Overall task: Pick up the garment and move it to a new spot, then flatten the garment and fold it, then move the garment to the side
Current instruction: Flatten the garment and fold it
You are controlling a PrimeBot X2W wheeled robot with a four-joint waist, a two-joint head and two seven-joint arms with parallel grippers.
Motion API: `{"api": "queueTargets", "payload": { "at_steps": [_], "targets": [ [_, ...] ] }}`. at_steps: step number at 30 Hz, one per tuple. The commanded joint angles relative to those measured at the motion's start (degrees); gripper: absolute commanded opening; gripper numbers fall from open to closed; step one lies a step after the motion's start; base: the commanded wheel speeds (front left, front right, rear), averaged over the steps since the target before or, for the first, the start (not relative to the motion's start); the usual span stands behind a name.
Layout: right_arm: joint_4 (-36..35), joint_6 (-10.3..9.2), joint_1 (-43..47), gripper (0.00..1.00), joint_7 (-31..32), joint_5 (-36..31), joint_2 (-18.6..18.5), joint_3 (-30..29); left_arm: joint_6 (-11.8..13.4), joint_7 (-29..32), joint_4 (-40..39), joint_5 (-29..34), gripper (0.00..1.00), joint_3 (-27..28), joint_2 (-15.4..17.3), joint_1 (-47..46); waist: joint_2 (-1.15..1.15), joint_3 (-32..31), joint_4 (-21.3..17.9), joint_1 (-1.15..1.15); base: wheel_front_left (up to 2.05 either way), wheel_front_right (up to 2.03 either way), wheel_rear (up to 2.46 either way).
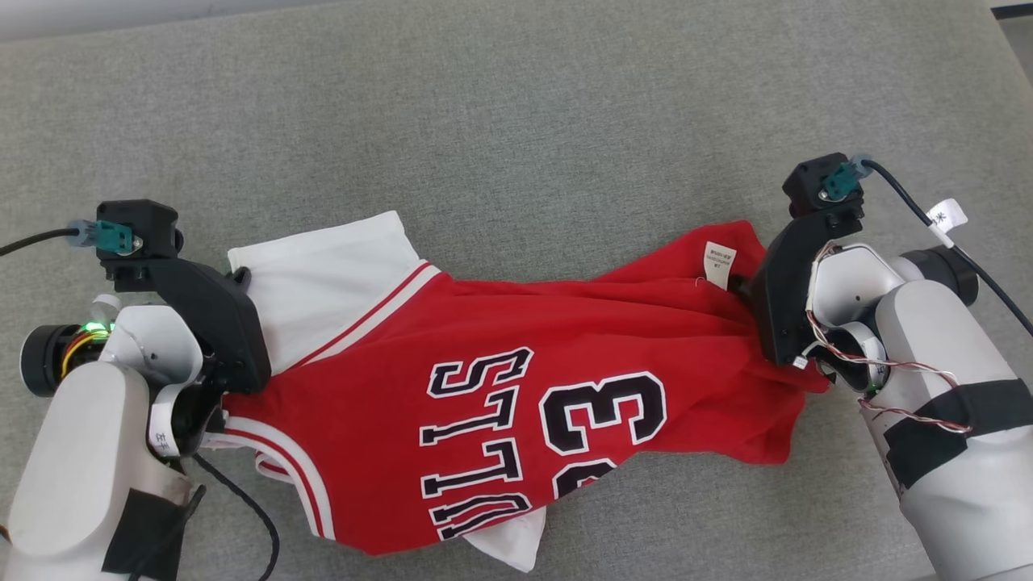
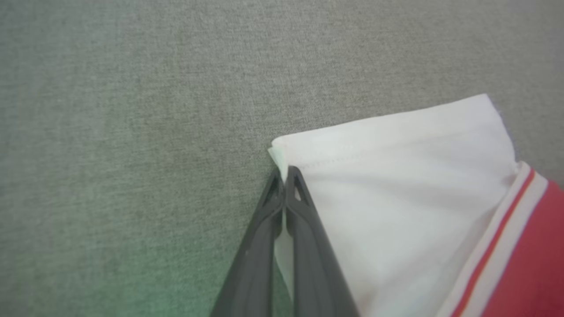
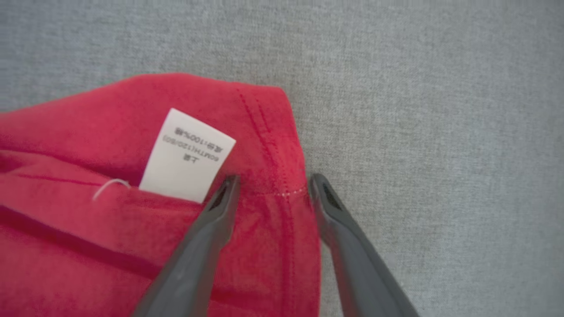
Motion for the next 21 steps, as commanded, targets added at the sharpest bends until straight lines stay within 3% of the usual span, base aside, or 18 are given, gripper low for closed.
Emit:
{"api": "queueTargets", "payload": {
  "at_steps": [1,7,12,21],
  "targets": [
    [0.77,-0.15,0.19,0.0,0.01,0.2,-0.1,0.56,0.07,0.25,1.06,-0.17,0.0,-0.28,-0.09,1.59,0.0,0.13,0.07,0.0,0.0,0.0,0.0],
    [1.08,-0.15,-0.85,0.0,-1.32,1.33,-0.9,1.67,-0.65,-3.78,0.95,-0.97,0.0,0.51,0.09,0.05,0.0,-0.32,-0.24,0.0,0.0,0.0,0.0],
    [-0.74,-0.15,-1.86,0.0,-4.13,3.21,-0.83,1.87,-0.98,-10.5,-0.77,-3.07,0.0,2.99,-0.63,-2.72,0.0,-2.08,-0.75,0.0,0.0,0.0,0.0],
    [-1.04,-0.15,-4.8,0.0,-14.19,8.54,2.74,-4.44,-1.06,-19.25,-4.56,-6.98,0.0,7.84,-1.19,-9.38,0.0,-5.88,-1.76,0.0,0.0,0.0,0.0]
  ]
}}
